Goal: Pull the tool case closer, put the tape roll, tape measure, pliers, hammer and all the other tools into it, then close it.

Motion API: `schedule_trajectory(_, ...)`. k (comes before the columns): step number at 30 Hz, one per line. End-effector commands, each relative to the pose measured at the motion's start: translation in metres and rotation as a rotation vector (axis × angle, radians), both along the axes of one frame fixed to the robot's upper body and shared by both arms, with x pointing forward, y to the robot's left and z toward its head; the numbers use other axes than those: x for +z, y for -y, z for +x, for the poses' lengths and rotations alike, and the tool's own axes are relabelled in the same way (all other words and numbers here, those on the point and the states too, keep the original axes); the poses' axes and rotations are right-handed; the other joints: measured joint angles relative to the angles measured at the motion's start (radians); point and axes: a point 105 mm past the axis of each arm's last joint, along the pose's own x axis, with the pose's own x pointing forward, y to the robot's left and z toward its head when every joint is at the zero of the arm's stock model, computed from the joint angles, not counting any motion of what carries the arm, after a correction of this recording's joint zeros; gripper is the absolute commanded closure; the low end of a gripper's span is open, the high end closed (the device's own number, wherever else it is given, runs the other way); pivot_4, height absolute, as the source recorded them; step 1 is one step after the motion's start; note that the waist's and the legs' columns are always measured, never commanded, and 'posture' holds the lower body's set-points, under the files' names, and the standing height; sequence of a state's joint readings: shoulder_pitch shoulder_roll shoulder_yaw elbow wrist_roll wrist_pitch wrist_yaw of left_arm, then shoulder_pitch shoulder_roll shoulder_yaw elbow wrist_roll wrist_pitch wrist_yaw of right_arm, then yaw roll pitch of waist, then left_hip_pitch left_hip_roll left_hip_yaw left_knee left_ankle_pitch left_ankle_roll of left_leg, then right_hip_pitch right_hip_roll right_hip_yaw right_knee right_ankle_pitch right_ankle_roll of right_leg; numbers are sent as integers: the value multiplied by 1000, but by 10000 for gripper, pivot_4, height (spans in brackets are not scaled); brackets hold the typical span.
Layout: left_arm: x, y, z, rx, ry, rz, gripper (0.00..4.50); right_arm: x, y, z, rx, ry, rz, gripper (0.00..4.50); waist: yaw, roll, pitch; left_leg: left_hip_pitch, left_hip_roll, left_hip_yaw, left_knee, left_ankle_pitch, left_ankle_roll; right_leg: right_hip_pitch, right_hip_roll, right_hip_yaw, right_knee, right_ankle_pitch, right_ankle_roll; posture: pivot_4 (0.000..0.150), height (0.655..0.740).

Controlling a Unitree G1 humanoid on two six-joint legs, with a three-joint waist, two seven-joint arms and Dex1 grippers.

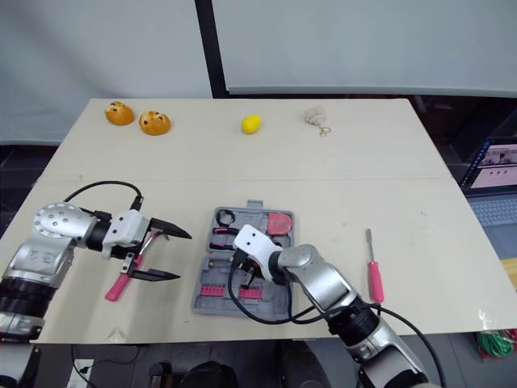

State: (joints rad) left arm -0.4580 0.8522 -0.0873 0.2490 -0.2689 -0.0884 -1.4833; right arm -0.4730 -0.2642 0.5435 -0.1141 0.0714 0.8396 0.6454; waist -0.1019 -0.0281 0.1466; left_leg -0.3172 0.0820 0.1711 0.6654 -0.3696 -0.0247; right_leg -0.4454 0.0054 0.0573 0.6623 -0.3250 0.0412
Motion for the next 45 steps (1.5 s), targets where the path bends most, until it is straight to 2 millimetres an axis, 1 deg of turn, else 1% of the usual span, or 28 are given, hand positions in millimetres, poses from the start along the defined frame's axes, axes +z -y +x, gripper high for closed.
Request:
schedule_trajectory(1, 7, 1, 2, -10, 26, -6, 0, -48, 25, -13, -75, -143, -151, 44399, 3, 0, -3, 0, 0, 0, 0, 0, 0, 0, 0, 0, 0, 0, 0, 1500, 7400)
schedule_trajectory(3, 7, 2, 3, -8, 28, -11, 0, -35, 15, -8, -39, -65, -73, 44399, 7, -1, -6, 0, 0, 0, 0, 0, 0, 0, 0, 0, 0, 0, 0, 1500, 7400)
schedule_trajectory(4, 8, 3, 4, -7, 28, -17, 0, -21, 9, -2, -41, -3, -4, 44399, 8, -1, -6, 0, 0, 0, 0, 0, 0, 0, 0, 0, 0, 0, 0, 1500, 7400)
schedule_trajectory(5, 8, 4, 4, -5, 28, -23, 0, -8, 5, 4, -49, 55, 63, 44399, 8, -2, -6, 0, 0, 0, 0, 0, 0, 0, 0, 0, 0, 0, 0, 1500, 7400)
schedule_trajectory(6, 8, 5, 4, 1, 26, -33, 0, 11, 2, 8, -50, 122, 142, 44399, 8, -2, -6, 0, 0, 0, 0, 0, 0, 0, 0, 0, 0, 0, 0, 1500, 7400)
schedule_trajectory(7, 9, 6, 5, 20, 32, -62, 0, 36, 3, 10, -52, 193, 238, 44399, 9, -1, -5, 0, 0, 0, 0, 0, 0, 0, 0, 0, 0, 0, 0, 1500, 7400)
schedule_trajectory(8, 10, 7, 6, 34, 37, -82, 0, 52, 4, 10, -49, 239, 297, 44399, 10, -1, -4, -1, 0, 1, 0, 0, 0, 0, 0, 0, 0, 0, 0, 1500, 7400)
schedule_trajectory(9, 10, 8, 6, 44, 40, -95, 0, 61, 6, 9, -47, 266, 331, 44399, 9, -1, -4, -1, 0, 1, 0, 0, 0, -1, 0, 0, 0, 0, 0, 1500, 7400)
schedule_trajectory(10, 12, 8, 8, 84, 64, -131, 0, 75, 13, 6, -51, 295, 379, 44399, 9, 0, -3, -1, 0, 1, 0, 0, 0, -1, 1, 1, 0, 0, 0, 1500, 7400)
schedule_trajectory(12, 12, 7, 8, 176, 47, -217, 0, 93, 38, -4, -77, 301, 419, 44399, 10, 0, -3, -1, 0, 0, -1, 0, 0, -1, 1, 1, 0, 0, 0, 1500, 7400)
schedule_trajectory(13, 13, 3, 7, 240, 28, -262, 0, 98, 57, -11, -100, 282, 428, 42224, 13, 0, -3, -1, 1, 0, -1, -1, -1, -1, 1, 1, 0, 0, 0, 1500, 7400)
schedule_trajectory(15, 13, -5, 5, 331, -16, -312, 0, 102, 85, -20, -158, 241, 417, 36168, 18, -1, -3, -2, 1, -2, -2, -1, -1, -1, 1, 0, -1, 0, 0, 1500, 7400)
schedule_trajectory(17, 10, -21, -3, 421, -73, -347, 0, 105, 128, -31, -267, 216, 390, 26726, 19, -1, -3, -2, 1, -2, -2, -2, -1, -1, 1, 0, -2, 0, 0, 1500, 7400)
schedule_trajectory(18, 7, -33, -7, 486, -83, -346, 0, 105, 152, -39, -323, 203, 358, 21162, 20, -1, -3, -2, 1, -2, -1, -2, -1, -1, 1, 0, -2, 0, 0, 1500, 7400)
schedule_trajectory(19, 4, -46, -11, 553, -86, -343, 0, 105, 173, -47, -372, 192, 324, 16683, 21, -1, -3, -2, 1, -3, -1, -2, 0, 0, 0, 0, -2, 0, 0, 1500, 7400)
schedule_trajectory(20, 2, -54, -13, 595, -86, -339, 0, 106, 185, -53, -398, 182, 303, 12008, 22, -1, -3, -1, 1, -3, -2, -2, 0, 1, 0, 0, -2, 0, 0, 1500, 7400)
schedule_trajectory(21, -1, -73, -17, 686, -92, -338, 0, 105, 208, -63, -451, 168, 264, 7027, 21, -1, -2, 0, 1, -3, -2, -2, 0, 1, 1, 0, -2, 0, 0, 1500, 7400)
schedule_trajectory(22, -2, -85, -20, 745, -96, -338, 0, 105, 222, -71, -482, 159, 239, 2426, 21, -2, -2, 0, 1, -3, -2, -2, 0, 2, 1, 0, -2, 0, 0, 1500, 7400)
schedule_trajectory(23, -3, -99, -24, 807, -97, -334, 0, 104, 236, -79, -515, 149, 208, 597, 21, -2, -2, 0, 1, -3, -2, -2, 0, 2, 1, 0, -2, 0, 0, 1500, 7400)
schedule_trajectory(25, -7, -139, -36, 970, -97, -318, 0, 100, 273, -99, -601, 124, 131, 597, 20, -4, -1, 1, 0, -4, -4, -2, 0, 3, 1, 0, -3, 0, 0, 1500, 7400)
schedule_trajectory(28, -15, -196, -58, 1188, -75, -271, 0, 99, 319, -128, -721, 94, 61, 597, 18, -7, 0, 2, 0, -3, -6, -2, 0, 3, 1, 0, -4, 0, -1, 1500, 7400)
schedule_trajectory(29, -15, -207, -65, 1230, -78, -277, 0, 99, 331, -135, -751, 94, 41, 597, 18, -8, 1, 3, 0, -2, -8, -2, 0, 3, 1, 0, -6, 0, -1, 1500, 7400)
schedule_trajectory(31, -13, -219, -73, 1270, -78, -301, 0, 97, 346, -143, -792, 95, 11, 597, 19, -11, 0, 5, -1, -1, -11, -2, 1, 3, 1, 0, -8, -1, -1, 1500, 7400)
schedule_trajectory(34, -10, -225, -79, 1275, -77, -313, 0, 96, 363, -150, -842, 109, -8, 597, 19, -15, 2, 9, -1, 0, -14, -3, 2, 7, -1, 0, -10, -1, -1, 1500, 7400)
schedule_trajectory(36, -10, -223, -80, 1263, -85, -311, 0, 97, 368, -148, -848, 126, -11, 597, 21, -16, 3, 15, -1, 0, -17, -4, 1, 13, -2, 0, -13, -1, -1, 1500, 7400)
schedule_trajectory(38, -13, -216, -80, 1238, -94, -309, 0, 101, 368, -141, -838, 144, -1, 597, 20, -15, 4, 18, -1, -2, -19, -5, 0, 17, -2, -1, -16, -3, -5, 1500, 7400)
schedule_trajectory(42, -18, -196, -72, 1177, -100, -305, 0, 108, 359, -121, -781, 170, 22, 597, 18, -12, 5, 18, -1, -1, -20, -6, -1, 18, -3, -1, -17, -2, -3, 1500, 7400)
schedule_trajectory(45, -17, -183, -67, 1143, -104, -314, 0, 112, 355, -111, -759, 182, 33, 597, 20, -11, 6, 18, -1, -2, -20, -6, -1, 17, -2, -1, -16, -1, -1, 1500, 7400)
